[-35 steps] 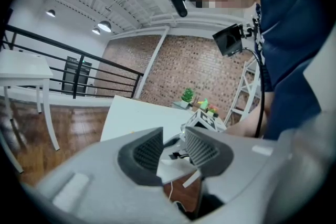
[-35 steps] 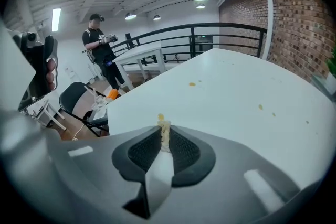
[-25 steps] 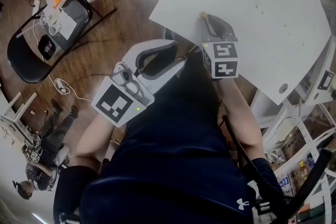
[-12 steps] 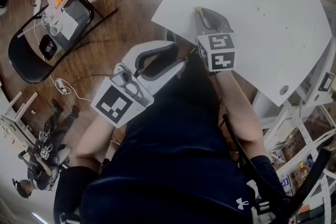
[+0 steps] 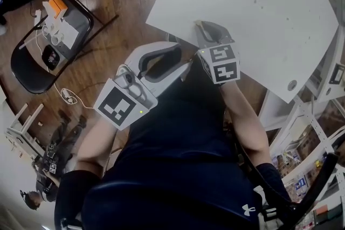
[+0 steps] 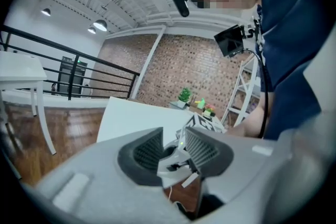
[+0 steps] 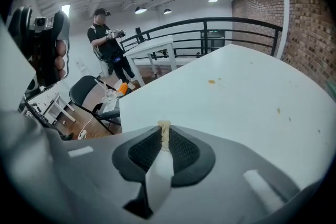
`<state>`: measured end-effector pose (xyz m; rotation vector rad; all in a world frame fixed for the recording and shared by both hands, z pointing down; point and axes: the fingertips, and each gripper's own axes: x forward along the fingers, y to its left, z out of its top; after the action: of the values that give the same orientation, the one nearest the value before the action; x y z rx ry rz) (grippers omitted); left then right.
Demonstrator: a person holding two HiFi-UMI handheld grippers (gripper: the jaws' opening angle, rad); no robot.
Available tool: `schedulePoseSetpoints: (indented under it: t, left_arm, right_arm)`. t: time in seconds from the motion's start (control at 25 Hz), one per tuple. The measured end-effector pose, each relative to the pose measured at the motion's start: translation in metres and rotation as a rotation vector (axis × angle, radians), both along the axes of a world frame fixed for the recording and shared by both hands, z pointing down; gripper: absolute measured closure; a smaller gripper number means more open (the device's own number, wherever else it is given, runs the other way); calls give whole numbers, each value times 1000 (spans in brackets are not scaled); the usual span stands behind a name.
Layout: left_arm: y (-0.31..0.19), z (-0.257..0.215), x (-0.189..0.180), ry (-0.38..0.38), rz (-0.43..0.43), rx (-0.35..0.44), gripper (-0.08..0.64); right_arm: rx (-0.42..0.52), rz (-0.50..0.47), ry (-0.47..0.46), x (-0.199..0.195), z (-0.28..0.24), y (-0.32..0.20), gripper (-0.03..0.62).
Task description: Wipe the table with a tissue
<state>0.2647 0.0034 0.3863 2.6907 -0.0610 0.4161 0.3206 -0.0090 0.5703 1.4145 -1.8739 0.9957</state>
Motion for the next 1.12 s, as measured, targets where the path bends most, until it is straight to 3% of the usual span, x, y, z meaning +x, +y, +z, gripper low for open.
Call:
schedulePoseSetpoints:
  t: [0.28,0.44,0.56,0.68,0.8,0.92,1.12]
  left_arm:
    - [21,-8,29,11,82,22,428]
    - [28,-9,30,1,88,13,428]
    - [29,-8,24,-13,79,14,428]
    - [32,-13,23,-9,86,21,428]
    - [36,-20,20,-4,113,24,428]
    - [43,-24,27,7,153,17,428]
    - [67,-27,62,30,224,21,428]
  right_arm:
    - [10,199,47,66,1,35,545]
    - [29,331,11,93,1,31,545]
    - [36,323,-12,80,2,15,545]
    - [33,223,-38,45,3,1,545]
    - [27,161,-8,30,2,6,545]
    - [8,237,14,54,5,32,545]
    - [-23,416,51,131,8,96,545]
